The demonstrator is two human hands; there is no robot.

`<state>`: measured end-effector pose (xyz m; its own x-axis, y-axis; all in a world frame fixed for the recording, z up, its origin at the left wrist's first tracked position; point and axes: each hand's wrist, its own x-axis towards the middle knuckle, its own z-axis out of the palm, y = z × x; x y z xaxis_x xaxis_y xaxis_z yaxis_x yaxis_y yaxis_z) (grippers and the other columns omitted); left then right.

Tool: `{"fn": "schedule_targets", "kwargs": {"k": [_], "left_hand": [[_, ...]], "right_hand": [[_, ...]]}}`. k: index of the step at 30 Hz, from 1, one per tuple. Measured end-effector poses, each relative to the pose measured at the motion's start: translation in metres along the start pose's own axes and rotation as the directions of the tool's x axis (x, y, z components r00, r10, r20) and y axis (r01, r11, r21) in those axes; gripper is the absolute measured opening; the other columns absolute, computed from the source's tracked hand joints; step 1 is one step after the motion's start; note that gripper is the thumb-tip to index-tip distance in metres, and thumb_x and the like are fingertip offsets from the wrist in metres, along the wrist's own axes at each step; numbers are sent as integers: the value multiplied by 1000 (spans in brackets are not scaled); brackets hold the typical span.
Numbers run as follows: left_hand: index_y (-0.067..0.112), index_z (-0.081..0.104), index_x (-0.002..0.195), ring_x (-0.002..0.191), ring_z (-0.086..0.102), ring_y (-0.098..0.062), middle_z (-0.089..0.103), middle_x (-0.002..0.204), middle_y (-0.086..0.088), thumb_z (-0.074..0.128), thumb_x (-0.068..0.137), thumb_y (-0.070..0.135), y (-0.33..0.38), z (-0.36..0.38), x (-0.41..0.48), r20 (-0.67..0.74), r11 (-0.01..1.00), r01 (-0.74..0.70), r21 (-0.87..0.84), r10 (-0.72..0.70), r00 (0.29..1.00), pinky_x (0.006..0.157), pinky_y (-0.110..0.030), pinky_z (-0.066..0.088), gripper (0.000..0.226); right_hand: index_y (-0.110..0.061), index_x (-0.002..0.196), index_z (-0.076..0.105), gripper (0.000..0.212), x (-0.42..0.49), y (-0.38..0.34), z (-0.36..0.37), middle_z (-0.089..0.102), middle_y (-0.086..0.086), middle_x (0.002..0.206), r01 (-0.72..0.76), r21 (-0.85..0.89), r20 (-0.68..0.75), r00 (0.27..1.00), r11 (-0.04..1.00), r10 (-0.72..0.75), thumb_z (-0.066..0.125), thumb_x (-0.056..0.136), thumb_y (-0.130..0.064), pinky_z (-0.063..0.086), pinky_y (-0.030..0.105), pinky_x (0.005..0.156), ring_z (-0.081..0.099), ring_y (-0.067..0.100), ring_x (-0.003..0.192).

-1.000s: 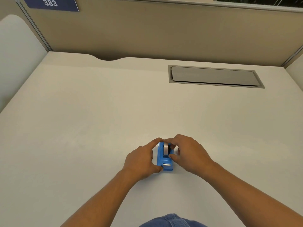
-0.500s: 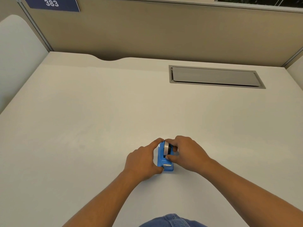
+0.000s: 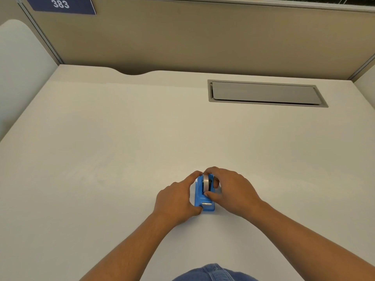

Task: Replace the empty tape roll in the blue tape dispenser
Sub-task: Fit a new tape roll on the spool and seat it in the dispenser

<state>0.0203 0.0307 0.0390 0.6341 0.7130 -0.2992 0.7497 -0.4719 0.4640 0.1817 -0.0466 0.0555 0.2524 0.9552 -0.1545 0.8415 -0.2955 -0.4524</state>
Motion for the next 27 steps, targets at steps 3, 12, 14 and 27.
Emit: {"fn": "schedule_targets", "kwargs": {"k": [3,12,14,27], "left_hand": [[52,17,144,66,52,-13,46,71,12,75,69,51,0,0,0,1,1000,1,4,-1,1000,48,-19,32,94],[53,15,143,66,53,-13,45,67,14,74,69,52,1,0,-2,6,1000,2,-13,-2,1000,47,-19,32,95],[53,14,143,64,51,-12,44,65,13,73,70,53,1,0,-3,8,1000,-5,-13,5,1000,47,-20,33,93],[41,46,136,93,59,-4,58,123,19,71,74,60,1,-25,7,-44,987,-162,8,162,986,71,-17,40,69]], "right_hand": [[-36,120,54,46,0,-1,0,52,-21,90,-4,-2,-18,1000,1000,4,72,79,-43,42,21,69,52,8,79],[-33,121,61,45,0,-6,6,71,-12,98,-48,39,-78,996,998,51,76,78,-36,54,30,77,64,15,86],[-34,121,61,46,-1,-5,6,71,-12,96,-60,49,-75,995,997,63,76,77,-35,54,30,77,64,14,86],[-37,121,61,46,-2,-7,6,69,-13,79,-103,73,-59,992,992,107,75,77,-40,57,33,70,64,12,73]]}}
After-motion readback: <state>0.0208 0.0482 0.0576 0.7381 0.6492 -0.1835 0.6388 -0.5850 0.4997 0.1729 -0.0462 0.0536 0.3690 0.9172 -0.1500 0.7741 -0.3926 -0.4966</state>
